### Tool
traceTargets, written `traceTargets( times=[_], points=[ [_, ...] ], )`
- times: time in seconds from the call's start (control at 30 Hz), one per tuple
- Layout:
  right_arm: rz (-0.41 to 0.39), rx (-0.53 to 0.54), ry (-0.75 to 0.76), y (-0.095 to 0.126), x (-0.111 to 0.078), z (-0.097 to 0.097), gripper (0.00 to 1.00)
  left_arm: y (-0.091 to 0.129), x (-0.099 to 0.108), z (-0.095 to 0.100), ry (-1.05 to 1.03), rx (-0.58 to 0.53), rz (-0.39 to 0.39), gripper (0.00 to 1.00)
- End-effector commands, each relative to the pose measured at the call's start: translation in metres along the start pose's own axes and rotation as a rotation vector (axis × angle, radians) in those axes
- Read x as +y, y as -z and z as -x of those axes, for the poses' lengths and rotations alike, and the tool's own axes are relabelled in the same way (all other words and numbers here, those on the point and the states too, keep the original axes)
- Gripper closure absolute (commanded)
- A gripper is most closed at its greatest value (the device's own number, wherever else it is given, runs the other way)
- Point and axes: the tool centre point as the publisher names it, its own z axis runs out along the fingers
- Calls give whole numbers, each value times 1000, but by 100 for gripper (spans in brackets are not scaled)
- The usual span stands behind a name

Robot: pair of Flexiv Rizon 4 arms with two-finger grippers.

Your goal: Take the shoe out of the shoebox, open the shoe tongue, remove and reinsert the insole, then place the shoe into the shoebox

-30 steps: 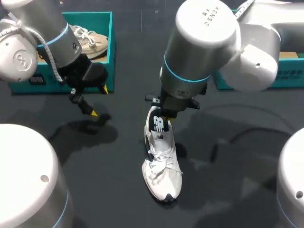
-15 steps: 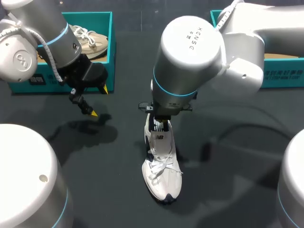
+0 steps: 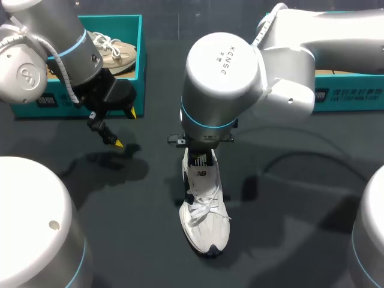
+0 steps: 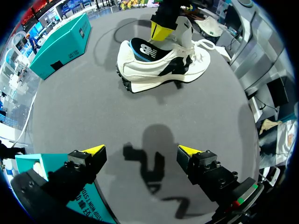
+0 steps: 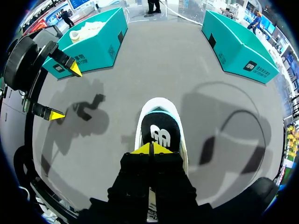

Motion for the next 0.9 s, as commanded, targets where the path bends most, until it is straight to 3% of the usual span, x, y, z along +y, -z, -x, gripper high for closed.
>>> traceTargets(
  times=[0.03,0.7,0.9],
  points=[
    [39,-25,-12,-24,-4,-14,100,0,0,0,-1,0,3,0],
    [-28,-14,0,-73,-11,-7,100,0,0,0,-1,0,3,0],
    [-6,-40,-1,-60,-12,-5,100,0,0,0,-1,0,3,0]
  ],
)
